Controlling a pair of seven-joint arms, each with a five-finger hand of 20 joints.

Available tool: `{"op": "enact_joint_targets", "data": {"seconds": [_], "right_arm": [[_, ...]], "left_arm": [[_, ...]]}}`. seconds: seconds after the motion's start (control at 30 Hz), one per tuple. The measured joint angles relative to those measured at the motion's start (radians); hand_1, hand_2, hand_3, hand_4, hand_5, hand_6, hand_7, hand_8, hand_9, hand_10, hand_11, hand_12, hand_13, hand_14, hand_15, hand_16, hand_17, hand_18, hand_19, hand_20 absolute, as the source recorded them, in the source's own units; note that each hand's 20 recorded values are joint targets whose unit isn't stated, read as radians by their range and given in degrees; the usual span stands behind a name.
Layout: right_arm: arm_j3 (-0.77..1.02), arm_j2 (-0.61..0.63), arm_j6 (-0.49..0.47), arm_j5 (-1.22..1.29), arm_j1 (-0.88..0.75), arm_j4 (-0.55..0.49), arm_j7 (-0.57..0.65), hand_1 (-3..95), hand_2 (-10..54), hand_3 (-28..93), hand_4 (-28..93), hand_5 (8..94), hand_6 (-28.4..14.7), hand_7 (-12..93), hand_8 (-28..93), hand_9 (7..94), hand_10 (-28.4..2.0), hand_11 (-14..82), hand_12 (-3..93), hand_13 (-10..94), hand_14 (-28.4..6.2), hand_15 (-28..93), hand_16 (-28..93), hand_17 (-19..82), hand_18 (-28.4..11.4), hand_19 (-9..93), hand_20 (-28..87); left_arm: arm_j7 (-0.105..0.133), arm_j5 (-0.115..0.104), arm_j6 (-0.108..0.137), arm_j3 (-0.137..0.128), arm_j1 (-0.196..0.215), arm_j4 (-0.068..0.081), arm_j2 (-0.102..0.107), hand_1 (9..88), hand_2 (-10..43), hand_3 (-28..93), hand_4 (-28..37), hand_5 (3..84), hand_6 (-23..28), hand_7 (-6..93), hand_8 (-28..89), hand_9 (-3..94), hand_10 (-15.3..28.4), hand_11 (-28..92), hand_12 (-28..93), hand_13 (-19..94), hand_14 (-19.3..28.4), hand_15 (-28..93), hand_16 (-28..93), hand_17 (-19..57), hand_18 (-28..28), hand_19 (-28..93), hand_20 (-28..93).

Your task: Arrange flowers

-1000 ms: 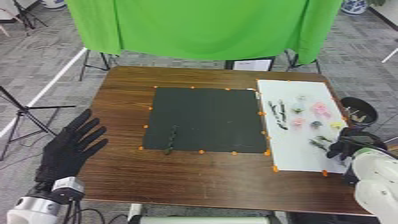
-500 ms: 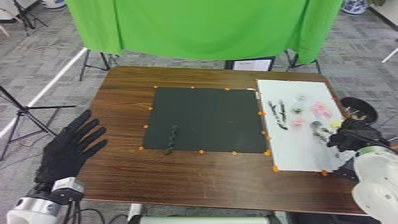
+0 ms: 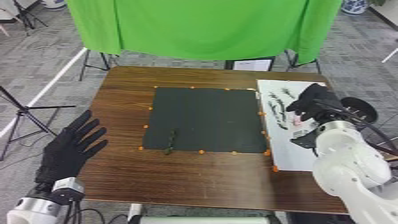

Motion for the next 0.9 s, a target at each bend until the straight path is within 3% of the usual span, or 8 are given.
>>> {"op": "enact_joint_targets", "data": {"seconds": [0.4, 0.7, 0.9], "right_arm": [[-0.371, -0.265, -0.179, -0.133, 0.280, 0.182, -0.001, 33.8, -9.5, 90, -8, 82.6, 0.9, 47, 26, 85.3, -8.8, 65.2, 49.1, 78, -9.5, 89, 41, 45, -23.7, 93, 72], [-0.483, -0.397, -0.228, -0.248, 0.307, 0.290, 0.001, 33.9, -9.5, 89, -9, 83.2, 1.5, 47, 26, 85.9, -8.7, 64.7, 49.2, 79, -9.3, 89, 41, 46, -23.8, 93, 72], [-0.487, -0.434, -0.259, -0.276, 0.295, 0.303, 0.018, 32.6, -9.5, 89, -10, 86.0, 2.7, 44, 26, 88.2, -7.9, 63.3, 48.3, 82, -8.2, 87, 40, 50, -23.6, 93, 72]], "left_arm": [[-0.006, -0.001, 0.001, 0.013, -0.003, 0.001, 0.000, 24.1, -7.3, 69, -28.2, 23.9, 2.7, 17.0, -10, 20.6, 9.9, 13, 20, 14, 13.6, 19, 5, -11.4, 20.4, 31, 10], [-0.009, -0.002, 0.002, 0.023, -0.013, 0.003, 0.005, 24.2, -7.3, 69, -28.2, 23.9, 2.7, 16.8, -10, 20.6, 9.9, 12, 20, 14, 13.6, 19, 5, -11.4, 20.4, 31, 10], [-0.013, -0.002, 0.002, 0.031, -0.023, 0.008, 0.014, 24.2, -7.3, 69, -28.3, 23.9, 2.7, 16.8, -10, 20.6, 9.8, 12, 20, 14, 13.6, 19, 5, -11.4, 20.4, 31, 10]]}}
